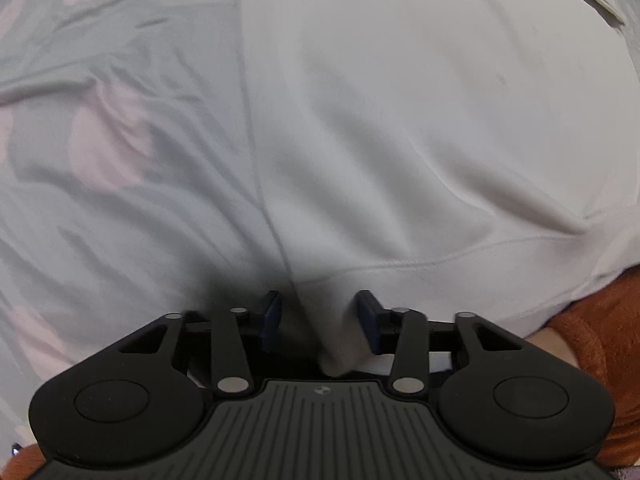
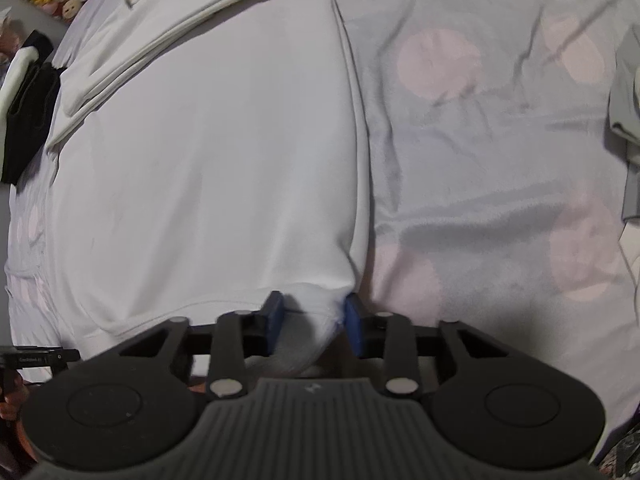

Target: Fold clothes

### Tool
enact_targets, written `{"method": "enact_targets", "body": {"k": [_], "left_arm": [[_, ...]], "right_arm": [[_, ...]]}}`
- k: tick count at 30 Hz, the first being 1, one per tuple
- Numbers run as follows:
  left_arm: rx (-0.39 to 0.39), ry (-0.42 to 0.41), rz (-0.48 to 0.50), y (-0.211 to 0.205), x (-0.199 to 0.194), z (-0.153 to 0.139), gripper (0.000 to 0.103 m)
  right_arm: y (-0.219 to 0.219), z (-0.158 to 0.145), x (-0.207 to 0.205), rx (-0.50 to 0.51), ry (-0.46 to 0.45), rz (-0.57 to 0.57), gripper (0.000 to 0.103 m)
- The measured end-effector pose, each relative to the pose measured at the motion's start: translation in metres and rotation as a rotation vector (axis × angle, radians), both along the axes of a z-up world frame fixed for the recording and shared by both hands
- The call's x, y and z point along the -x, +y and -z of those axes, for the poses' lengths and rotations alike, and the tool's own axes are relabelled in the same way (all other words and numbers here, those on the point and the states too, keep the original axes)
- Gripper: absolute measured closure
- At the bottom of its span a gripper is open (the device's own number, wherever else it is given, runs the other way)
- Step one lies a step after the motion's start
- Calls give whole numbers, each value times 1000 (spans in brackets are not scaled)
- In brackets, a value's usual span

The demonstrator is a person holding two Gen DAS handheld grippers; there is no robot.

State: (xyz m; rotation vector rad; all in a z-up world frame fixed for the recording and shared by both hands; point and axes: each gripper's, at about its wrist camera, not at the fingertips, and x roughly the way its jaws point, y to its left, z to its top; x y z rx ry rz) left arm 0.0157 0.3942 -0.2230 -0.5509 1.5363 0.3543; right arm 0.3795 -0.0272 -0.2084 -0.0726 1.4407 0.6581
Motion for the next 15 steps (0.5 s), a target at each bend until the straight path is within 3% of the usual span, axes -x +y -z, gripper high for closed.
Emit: {"method": "enact_targets", "body": {"k": [5,15], "left_arm": [[-33,-71,47,-12,0,-15,96],[-54,-354,-41,28,10,-88,98]], "right_arm": [[-3,-16,12,-46,-52,-4,89],[11,-80,-3,-152,-185,-10,91]]}}
